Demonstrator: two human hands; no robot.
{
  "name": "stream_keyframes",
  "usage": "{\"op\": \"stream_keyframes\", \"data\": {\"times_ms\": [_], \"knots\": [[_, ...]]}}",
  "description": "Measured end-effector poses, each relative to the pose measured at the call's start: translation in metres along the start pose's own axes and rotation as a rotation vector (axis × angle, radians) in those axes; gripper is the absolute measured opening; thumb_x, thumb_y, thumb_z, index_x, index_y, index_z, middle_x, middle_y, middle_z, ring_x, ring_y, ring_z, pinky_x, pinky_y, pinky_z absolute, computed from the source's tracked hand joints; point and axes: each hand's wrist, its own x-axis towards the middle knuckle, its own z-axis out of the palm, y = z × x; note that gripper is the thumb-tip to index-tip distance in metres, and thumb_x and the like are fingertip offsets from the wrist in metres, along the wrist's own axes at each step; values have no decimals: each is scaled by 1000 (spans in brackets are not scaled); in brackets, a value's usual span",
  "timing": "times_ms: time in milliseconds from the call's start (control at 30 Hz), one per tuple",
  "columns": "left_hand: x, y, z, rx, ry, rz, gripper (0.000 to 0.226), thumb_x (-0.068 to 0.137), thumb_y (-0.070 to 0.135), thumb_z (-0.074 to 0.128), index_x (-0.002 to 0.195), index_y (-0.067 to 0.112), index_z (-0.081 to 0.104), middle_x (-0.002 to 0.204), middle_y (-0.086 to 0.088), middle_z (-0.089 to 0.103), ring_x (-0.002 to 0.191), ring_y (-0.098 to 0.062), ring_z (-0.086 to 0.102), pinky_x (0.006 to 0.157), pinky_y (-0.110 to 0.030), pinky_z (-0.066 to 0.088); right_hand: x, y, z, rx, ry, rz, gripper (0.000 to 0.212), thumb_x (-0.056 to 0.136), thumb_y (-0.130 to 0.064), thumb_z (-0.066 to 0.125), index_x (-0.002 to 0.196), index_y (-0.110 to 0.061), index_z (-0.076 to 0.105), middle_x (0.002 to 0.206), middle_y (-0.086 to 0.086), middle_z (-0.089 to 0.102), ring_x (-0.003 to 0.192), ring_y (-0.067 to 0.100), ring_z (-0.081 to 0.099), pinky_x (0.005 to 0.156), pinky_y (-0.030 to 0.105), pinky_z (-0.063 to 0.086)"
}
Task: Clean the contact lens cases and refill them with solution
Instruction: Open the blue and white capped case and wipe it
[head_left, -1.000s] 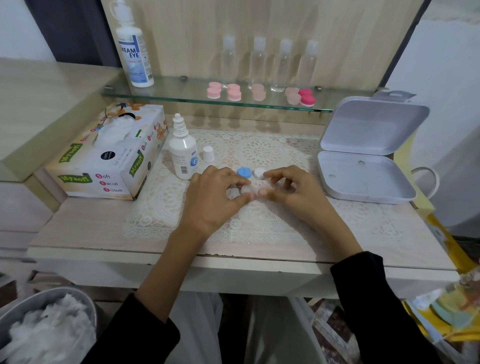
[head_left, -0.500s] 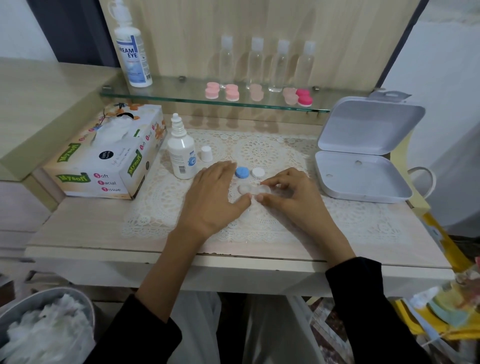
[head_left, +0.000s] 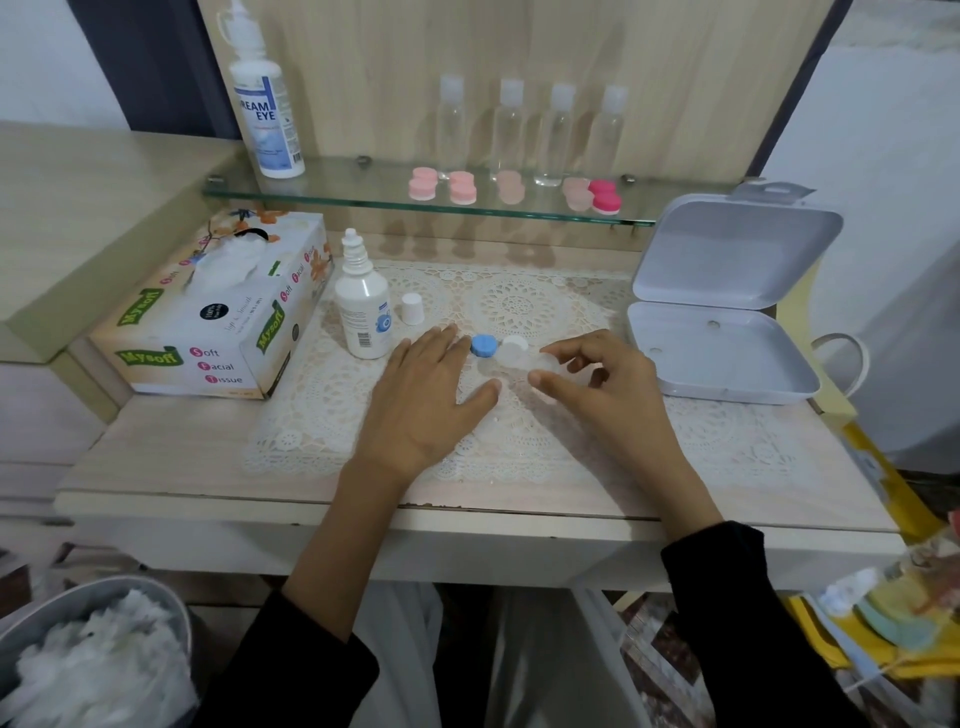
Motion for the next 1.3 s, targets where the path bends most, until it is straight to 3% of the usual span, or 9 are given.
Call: {"op": "stream_keyframes", "data": {"times_ms": [100,300,400,500,667,800,900,1100,1300], "knots": [[0,0,0,-2,1,-2,65,94,52,41,147,16,30,157,-1,22,145,-12,14,119,-34,6,-1,-2,-9,-3,15,-13,19,76,-27,79,93,-19,74,98,-4,67,85,8,59,71,22,48],[-1,1,-2,-18,6,-2,63,95,51,42,147,16,32,156,-1,23,144,-12,15,119,-32,6,6,-3,-37,49,129,38,22,74,-24,82,94,-18,73,90,-5,67,77,7,61,68,15,49],[-1,1,-2,-28,9,-2,63,95,50,43,146,16,33,156,-1,23,144,-13,16,119,-31,6,11,7,-55,40,209,70,22,74,-24,82,94,-19,73,89,-7,69,71,-2,59,65,9,45],[-1,2,-2,-31,11,-2,62,95,50,44,146,15,34,156,-1,24,144,-13,17,119,-31,8,14,21,-74,11,273,102,22,76,-23,80,95,-13,74,83,-8,68,70,1,58,71,15,45],[-1,0,-2,-39,10,-4,62,95,49,44,145,15,35,156,-1,25,144,-13,17,119,-32,8,19,40,-94,-126,327,95,26,76,-17,80,100,-10,72,85,0,67,66,-12,59,67,1,42],[0,0,-2,-35,6,-4,62,95,50,44,145,15,34,156,0,24,144,-13,17,119,-32,7,24,50,-99,-261,336,44,25,73,-8,79,98,-10,71,86,2,68,67,-17,57,68,0,40],[0,0,-1,-34,5,-5,63,94,50,43,146,15,34,156,0,24,144,-12,16,119,-31,7,24,52,-97,-282,337,-17,24,72,4,75,91,-9,69,85,1,67,67,-15,56,65,0,39],[0,-1,0,-34,8,-5,62,95,50,44,145,16,35,155,0,26,144,-13,18,119,-32,9,23,54,-94,-337,351,-115,19,73,8,74,86,-5,68,82,0,64,67,-12,56,62,3,41],[0,0,-1,-28,3,-4,62,95,50,43,145,15,35,155,0,26,143,-13,18,119,-33,10,23,55,-93,-382,339,-134,18,73,10,73,85,-2,67,82,1,63,68,16,58,62,4,42]]}}
